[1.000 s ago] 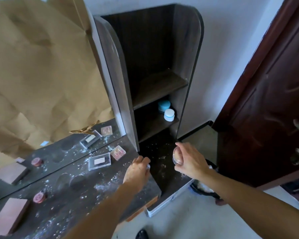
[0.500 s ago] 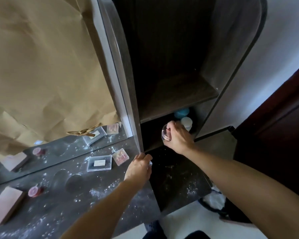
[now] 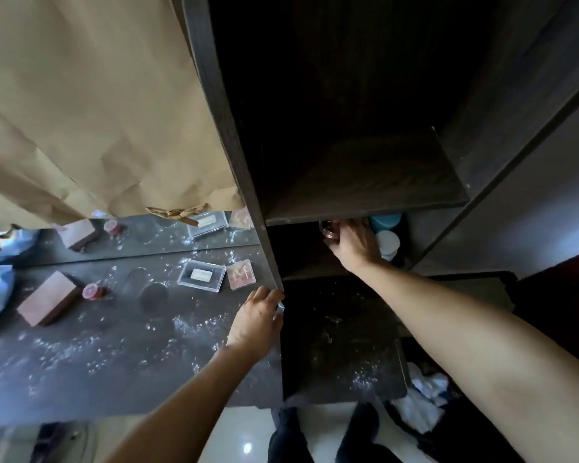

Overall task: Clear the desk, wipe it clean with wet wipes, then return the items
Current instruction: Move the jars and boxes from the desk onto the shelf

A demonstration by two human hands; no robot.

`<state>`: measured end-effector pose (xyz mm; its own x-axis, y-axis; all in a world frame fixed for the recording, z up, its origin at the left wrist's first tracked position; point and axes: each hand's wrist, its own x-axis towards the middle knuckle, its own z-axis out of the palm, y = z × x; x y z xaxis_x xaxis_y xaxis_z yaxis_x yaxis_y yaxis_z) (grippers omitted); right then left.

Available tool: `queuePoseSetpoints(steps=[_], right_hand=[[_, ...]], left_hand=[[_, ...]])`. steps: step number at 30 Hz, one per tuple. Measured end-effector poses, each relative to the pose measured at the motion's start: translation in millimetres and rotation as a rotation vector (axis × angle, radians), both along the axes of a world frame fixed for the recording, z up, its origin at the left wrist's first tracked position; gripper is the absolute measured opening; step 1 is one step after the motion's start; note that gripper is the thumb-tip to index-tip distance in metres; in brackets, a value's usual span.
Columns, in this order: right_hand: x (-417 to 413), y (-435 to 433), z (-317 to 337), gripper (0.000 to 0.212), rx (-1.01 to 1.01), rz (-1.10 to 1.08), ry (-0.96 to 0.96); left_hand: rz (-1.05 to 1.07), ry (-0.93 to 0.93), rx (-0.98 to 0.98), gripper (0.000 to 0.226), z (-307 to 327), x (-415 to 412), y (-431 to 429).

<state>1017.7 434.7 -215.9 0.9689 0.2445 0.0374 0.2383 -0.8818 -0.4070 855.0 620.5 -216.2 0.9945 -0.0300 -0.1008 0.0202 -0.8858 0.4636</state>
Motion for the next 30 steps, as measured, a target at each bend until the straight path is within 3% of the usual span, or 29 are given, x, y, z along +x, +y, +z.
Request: queuePoseSetpoints(steps=[7, 14, 22, 30], right_hand=[[-14.0, -31.2, 7.5, 0.05, 0.006, 0.123, -0.03], [-58.0, -108.0, 16.3, 0.036, 0.083, 0.306, -0.189], [-76.5, -168.1, 1.2, 0.022, -0.008, 0.218, -0.143], [-83.8, -153.4, -4.4, 0.024, 0.009, 0.259, -0.097]], left_hand=[[0.095, -0.064, -0.021, 0.03, 11.7, 3.1, -42.0], [0.015, -0.106, 0.055, 0.034, 14.9, 61.8, -93.4], [-0.066, -0.026, 0.102, 0.049, -4.4, 116.7, -125.3], [-0.034, -0.113, 0.112, 0.06, 6.5, 89.8, -105.2]])
